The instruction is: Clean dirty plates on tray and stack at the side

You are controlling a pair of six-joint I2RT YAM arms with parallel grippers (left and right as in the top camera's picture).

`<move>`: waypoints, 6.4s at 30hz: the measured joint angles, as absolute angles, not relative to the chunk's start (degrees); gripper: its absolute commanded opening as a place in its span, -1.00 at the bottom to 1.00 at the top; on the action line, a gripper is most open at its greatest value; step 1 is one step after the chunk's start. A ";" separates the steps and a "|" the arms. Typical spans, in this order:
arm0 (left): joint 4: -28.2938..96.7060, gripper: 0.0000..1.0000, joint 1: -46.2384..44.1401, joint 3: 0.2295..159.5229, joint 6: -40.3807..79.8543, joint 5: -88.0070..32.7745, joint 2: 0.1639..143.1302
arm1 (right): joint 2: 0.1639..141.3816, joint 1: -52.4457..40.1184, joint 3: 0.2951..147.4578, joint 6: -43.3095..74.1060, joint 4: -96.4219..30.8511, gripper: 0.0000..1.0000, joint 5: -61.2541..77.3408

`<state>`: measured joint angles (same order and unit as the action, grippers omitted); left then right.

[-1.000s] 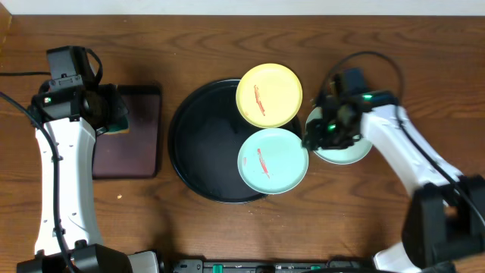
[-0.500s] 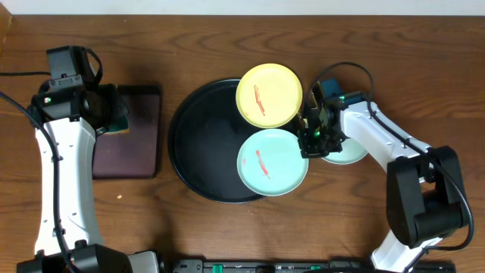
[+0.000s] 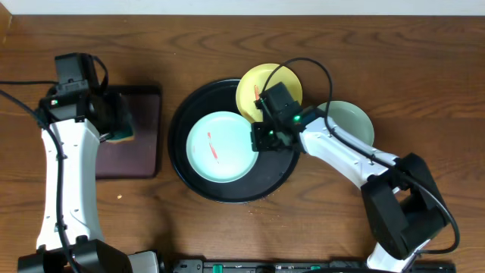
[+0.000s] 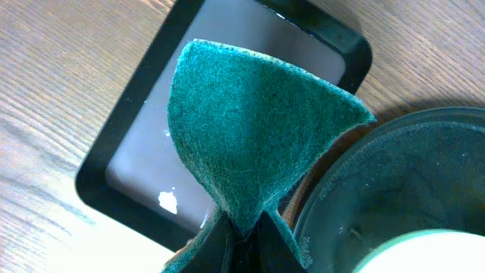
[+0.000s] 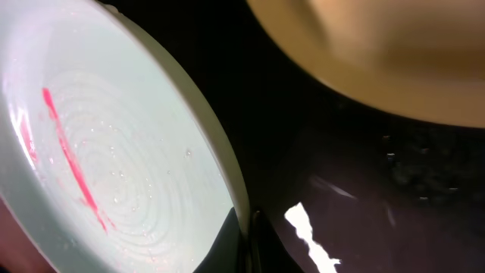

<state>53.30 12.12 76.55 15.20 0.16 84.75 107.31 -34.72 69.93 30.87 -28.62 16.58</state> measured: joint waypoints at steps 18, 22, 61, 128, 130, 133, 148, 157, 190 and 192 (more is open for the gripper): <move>51.57 -0.85 -8.34 76.51 19.18 -1.43 91.64 | 113.84 -34.89 70.46 36.56 -28.53 -0.98 17.15; 51.57 -0.85 -12.78 76.49 20.99 -4.45 96.75 | 113.84 -34.89 70.46 36.67 -28.53 -0.98 17.15; 38.50 -0.86 -20.84 65.39 21.52 -2.59 104.99 | 113.89 -34.96 70.46 36.86 -28.23 -0.98 17.58; 53.39 -0.85 8.51 72.05 25.67 9.37 85.76 | 103.72 -40.88 83.00 19.07 -40.95 -0.98 -3.68; 53.39 -0.85 9.69 72.05 25.23 8.84 85.76 | 101.23 -42.57 83.70 16.88 -41.36 -0.98 -9.58; 53.34 -0.85 10.87 72.05 23.38 5.58 85.78 | 97.78 -45.23 83.74 13.91 -41.39 -0.98 -18.90; 53.25 -0.85 11.92 72.05 20.47 -2.87 86.63 | 92.60 -59.44 83.81 -0.14 -28.67 -0.98 -59.92; 53.17 -0.85 11.92 72.05 20.23 -3.09 86.63 | 92.60 -62.61 83.90 -13.56 -11.49 -0.98 -73.80; 53.36 -0.85 11.92 72.05 19.59 -3.09 86.63 | 92.51 -25.63 84.27 18.68 -44.27 -0.98 10.63; 53.36 -0.85 11.92 72.05 19.59 -3.11 86.63 | 92.51 -20.64 84.27 18.90 -46.24 -0.98 14.46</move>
